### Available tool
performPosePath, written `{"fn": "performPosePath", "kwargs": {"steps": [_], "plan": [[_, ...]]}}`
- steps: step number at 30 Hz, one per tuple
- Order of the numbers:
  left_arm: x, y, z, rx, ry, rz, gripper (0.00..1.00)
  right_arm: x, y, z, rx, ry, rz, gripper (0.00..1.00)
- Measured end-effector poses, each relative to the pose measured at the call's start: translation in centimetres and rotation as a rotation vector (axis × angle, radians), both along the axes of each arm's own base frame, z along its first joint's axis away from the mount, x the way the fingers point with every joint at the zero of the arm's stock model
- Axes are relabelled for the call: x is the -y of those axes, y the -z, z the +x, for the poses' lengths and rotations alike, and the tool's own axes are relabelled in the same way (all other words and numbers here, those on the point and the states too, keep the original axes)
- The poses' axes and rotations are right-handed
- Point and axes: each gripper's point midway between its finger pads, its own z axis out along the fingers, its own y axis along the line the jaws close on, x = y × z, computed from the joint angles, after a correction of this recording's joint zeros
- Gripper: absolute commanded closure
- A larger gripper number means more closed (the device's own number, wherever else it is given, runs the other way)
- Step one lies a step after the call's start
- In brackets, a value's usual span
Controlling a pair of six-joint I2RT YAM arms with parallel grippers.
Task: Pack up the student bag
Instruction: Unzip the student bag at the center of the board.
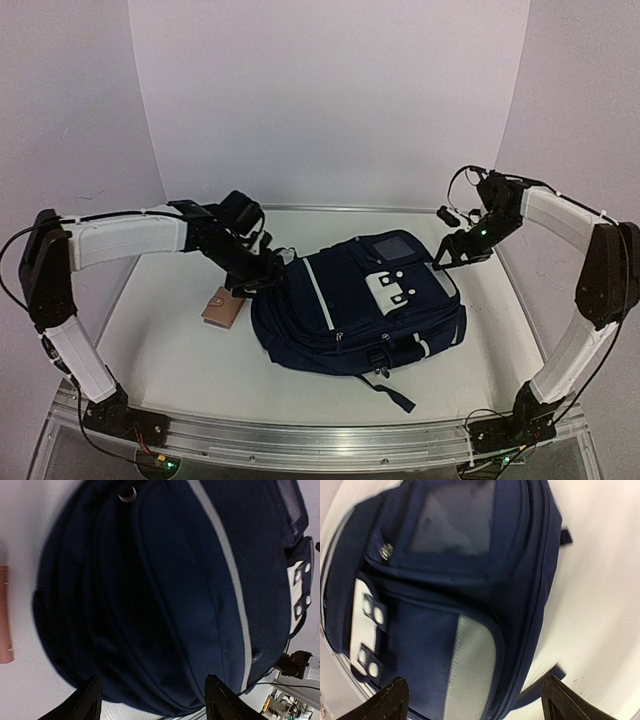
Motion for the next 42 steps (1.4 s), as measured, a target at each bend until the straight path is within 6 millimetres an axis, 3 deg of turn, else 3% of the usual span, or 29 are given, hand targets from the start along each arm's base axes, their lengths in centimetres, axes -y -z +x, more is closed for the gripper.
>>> {"fn": "performPosePath", "kwargs": {"steps": [4, 7, 11, 14, 18, 21, 25, 27, 31, 34, 36, 39, 42], "plan": [[2.4, 4.4, -0.3, -0.087, 0.039, 0.022, 0.45, -0.4, 2.9, -2.2, -0.131, -0.064, 0.008, 0.30], [3.3, 5.9, 1.0, -0.123, 0.029, 0.032, 0.51, -0.8, 4.1, -3.3, -0.180, -0.099, 0.036, 0.35], [4.0, 5.7, 5.3, -0.111, -0.019, 0.024, 0.52, -1.0, 5.0, -5.5, -0.273, -0.102, 0.068, 0.38], [4.1, 5.2, 10.6, -0.046, -0.072, -0.001, 0.48, -1.7, 5.1, -7.4, -0.350, -0.105, 0.121, 0.36], [4.1, 3.9, 16.7, 0.063, -0.111, -0.006, 0.37, -2.9, 4.6, -8.1, -0.387, -0.106, 0.186, 0.35], [4.7, 1.9, 18.3, 0.157, -0.089, 0.035, 0.30, -3.5, 4.3, -7.9, -0.401, -0.078, 0.219, 0.35], [8.7, -2.6, 16.0, 0.286, 0.028, 0.065, 0.26, -4.0, 4.3, -7.2, -0.423, -0.008, 0.256, 0.37], [12.0, -4.4, 13.0, 0.327, 0.121, 0.050, 0.25, -4.3, 4.3, -6.8, -0.435, 0.034, 0.276, 0.39], [16.7, -5.6, 5.6, 0.340, 0.310, 0.065, 0.24, -4.6, 4.4, -5.8, -0.422, 0.085, 0.299, 0.41], [19.0, -5.6, 1.4, 0.344, 0.423, 0.076, 0.19, -5.1, 4.3, -5.3, -0.406, 0.107, 0.316, 0.43], [19.5, -5.0, -0.2, 0.343, 0.471, 0.098, 0.18, -5.4, 4.3, -5.1, -0.401, 0.116, 0.322, 0.44], [19.6, -3.5, -1.0, 0.339, 0.505, 0.155, 0.19, -6.0, 4.4, -4.9, -0.399, 0.121, 0.326, 0.44], [18.6, -1.9, -0.3, 0.342, 0.491, 0.239, 0.21, -6.6, 4.4, -5.0, -0.400, 0.126, 0.330, 0.44]]}}
